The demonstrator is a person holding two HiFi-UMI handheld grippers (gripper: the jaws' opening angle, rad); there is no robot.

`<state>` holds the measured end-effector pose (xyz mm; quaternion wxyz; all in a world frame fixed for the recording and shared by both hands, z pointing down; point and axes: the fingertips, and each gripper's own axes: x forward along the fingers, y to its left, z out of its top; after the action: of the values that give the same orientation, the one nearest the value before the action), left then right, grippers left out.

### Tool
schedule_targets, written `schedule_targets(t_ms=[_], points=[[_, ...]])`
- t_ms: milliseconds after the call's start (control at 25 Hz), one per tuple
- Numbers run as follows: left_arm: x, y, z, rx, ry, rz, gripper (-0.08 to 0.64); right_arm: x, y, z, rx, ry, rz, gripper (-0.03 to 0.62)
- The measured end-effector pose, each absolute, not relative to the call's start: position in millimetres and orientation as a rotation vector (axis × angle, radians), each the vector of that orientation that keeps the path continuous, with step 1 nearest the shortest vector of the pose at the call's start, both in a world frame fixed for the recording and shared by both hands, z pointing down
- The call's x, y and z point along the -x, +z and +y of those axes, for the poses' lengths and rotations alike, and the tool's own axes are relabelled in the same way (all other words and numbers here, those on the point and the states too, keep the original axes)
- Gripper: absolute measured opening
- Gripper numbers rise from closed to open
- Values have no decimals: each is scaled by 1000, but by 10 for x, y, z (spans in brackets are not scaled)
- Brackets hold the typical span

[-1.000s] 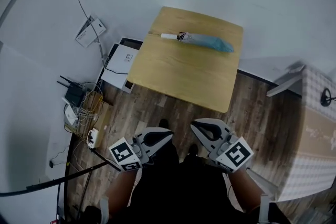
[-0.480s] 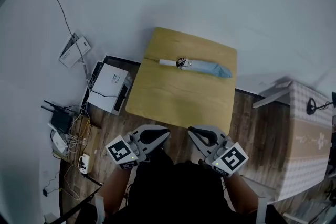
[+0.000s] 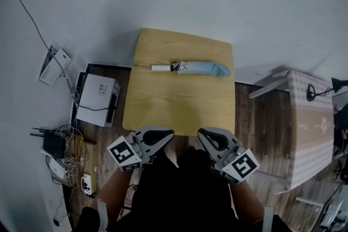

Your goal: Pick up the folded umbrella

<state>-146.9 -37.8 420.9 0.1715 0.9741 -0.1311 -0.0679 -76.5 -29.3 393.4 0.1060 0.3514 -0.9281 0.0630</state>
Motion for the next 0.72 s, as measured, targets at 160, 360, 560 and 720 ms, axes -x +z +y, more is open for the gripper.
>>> schedule_targets(t_ms=[160, 360, 560, 720], points=[[1337, 4288, -527, -2758, -156, -329, 9, 659, 3961, -494, -1080, 203, -2719, 20], [1197, 4349, -759, -2758, -93, -363, 9, 552, 4007, -880, -1086, 206, -2760, 20], [1209, 4449, -1068, -2753, -21, -449, 9, 418, 4006, -1361, -1044, 186, -2830, 21], [1073, 4407, -1450, -2723, 56, -526, 9, 282, 4051, -1714, -987, 205, -2852, 20]])
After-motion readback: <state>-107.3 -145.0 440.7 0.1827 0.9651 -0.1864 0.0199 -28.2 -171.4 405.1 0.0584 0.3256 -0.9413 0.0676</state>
